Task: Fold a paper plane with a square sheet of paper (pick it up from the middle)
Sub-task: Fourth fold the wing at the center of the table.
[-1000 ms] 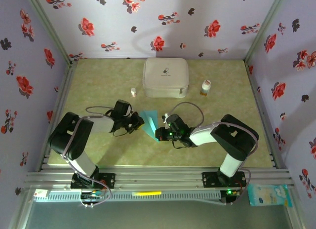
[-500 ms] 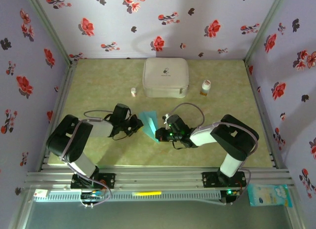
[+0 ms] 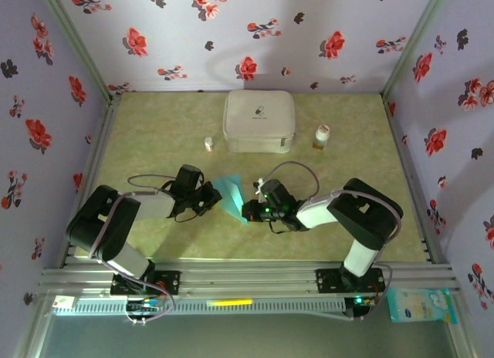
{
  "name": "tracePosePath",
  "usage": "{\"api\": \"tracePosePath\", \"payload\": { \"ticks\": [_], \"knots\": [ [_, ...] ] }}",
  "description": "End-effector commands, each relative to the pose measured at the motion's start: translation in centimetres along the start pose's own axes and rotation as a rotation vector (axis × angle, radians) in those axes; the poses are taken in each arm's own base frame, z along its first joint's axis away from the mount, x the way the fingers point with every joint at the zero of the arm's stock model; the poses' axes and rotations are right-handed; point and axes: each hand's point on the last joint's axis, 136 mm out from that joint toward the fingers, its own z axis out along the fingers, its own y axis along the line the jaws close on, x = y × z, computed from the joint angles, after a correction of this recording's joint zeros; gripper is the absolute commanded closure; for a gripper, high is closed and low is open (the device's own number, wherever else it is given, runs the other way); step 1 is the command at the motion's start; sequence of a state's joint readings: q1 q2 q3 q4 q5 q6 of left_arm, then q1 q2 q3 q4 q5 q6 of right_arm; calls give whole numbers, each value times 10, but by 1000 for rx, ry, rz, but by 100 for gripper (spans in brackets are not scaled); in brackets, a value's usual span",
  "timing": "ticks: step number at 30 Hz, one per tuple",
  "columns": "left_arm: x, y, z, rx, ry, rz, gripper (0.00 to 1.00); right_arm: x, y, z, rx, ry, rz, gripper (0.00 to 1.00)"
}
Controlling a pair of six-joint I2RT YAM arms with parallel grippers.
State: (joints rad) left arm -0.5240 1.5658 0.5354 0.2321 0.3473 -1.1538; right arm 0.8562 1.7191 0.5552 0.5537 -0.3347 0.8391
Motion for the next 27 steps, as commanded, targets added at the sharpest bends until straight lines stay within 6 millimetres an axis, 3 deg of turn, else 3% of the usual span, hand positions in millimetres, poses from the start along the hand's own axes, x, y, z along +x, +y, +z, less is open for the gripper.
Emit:
{"api": "tracePosePath", "payload": {
  "ticks": [1,9,19,27],
  "knots": [
    [5,20,-2,-69,-7,-31,100,8,-13,5,29,31,36,100],
    [2,13,-6,-60,-21,-7,100,12,-18,4,51,40,43,100],
    [-5,-42,-18,104,-29,165,99,14,-23,7,75,60,48,100],
    [6,-81,-9,280,66,235,100,16,-27,9,96,73,57,100]
  ]
}}
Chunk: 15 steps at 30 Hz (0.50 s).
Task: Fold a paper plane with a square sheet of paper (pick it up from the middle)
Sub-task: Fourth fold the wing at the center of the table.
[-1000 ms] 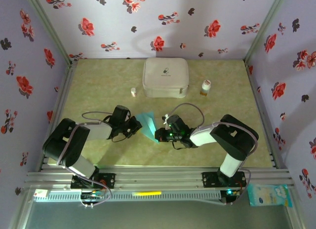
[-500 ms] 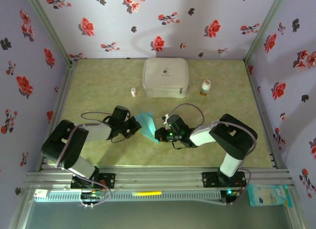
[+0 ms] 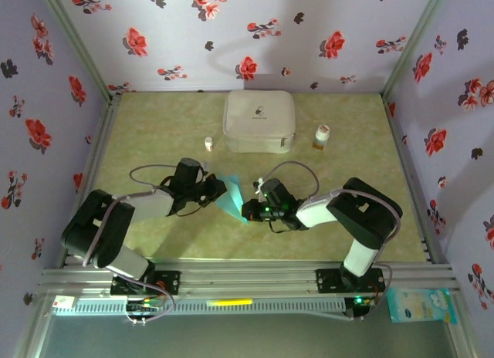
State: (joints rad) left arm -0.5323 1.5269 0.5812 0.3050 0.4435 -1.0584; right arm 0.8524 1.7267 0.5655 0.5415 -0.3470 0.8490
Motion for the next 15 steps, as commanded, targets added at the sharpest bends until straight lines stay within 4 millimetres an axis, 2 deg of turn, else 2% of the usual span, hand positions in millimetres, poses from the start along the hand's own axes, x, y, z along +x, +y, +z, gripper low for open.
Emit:
{"api": "tracePosePath", "payload": {
  "ticks": [1,7,15],
  "knots": [
    [1,-30,9,123,47,73,100,16,-28,8,97,61,42,100],
    [-2,-27,24,137,56,44,100,16,-28,8,100,62,44,100],
    [-4,-8,32,84,32,-7,100,16,-28,8,104,65,46,100]
  ]
}}
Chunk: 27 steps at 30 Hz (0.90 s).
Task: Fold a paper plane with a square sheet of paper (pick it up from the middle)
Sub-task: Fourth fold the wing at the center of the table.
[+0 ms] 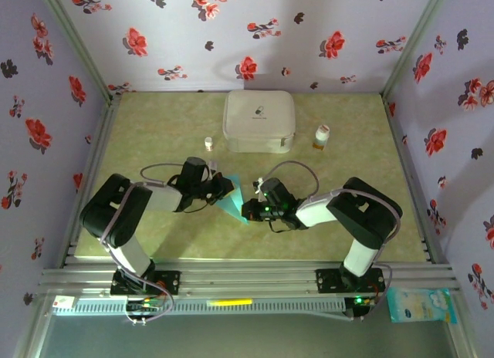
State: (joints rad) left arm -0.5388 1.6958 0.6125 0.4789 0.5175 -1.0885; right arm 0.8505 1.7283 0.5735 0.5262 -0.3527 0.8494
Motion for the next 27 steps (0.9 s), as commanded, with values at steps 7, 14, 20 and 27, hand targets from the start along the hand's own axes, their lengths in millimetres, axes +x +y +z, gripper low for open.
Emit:
{"api": "tracePosePath", "payload": {
  "ticks": [7,14,20,27],
  "knots": [
    [-6,6,4,-25,-30,-16,100,17,-29,8,105,68,47,100],
    [-9,7,5,-42,-36,-14,100,18,-30,8,111,80,57,100],
    [-9,9,6,-57,-35,-13,100,17,-30,7,109,84,66,100],
    [-10,11,8,-64,-34,-11,100,18,-32,8,112,92,83,100]
  ]
}}
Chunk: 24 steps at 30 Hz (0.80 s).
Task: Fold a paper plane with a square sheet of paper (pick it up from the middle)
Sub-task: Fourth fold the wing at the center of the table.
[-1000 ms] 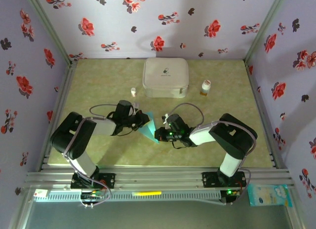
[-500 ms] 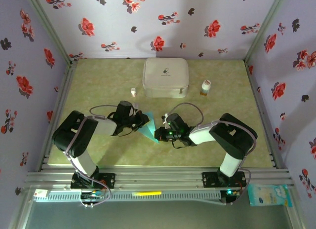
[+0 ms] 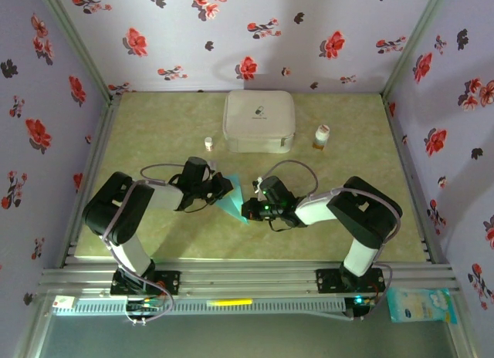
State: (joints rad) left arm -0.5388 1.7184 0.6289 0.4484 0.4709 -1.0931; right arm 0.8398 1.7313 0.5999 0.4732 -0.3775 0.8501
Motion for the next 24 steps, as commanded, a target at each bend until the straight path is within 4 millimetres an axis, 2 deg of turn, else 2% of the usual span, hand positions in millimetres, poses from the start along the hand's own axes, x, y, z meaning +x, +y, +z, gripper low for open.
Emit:
{"api": "tracePosePath", "payload": {
  "ticks": [1,24],
  "knots": [
    [-4,1,5,-15,-8,9,100,18,-32,8,104,66,68,100],
    [-4,6,10,-38,7,16,100,19,-37,10,106,81,97,100]
  ]
}}
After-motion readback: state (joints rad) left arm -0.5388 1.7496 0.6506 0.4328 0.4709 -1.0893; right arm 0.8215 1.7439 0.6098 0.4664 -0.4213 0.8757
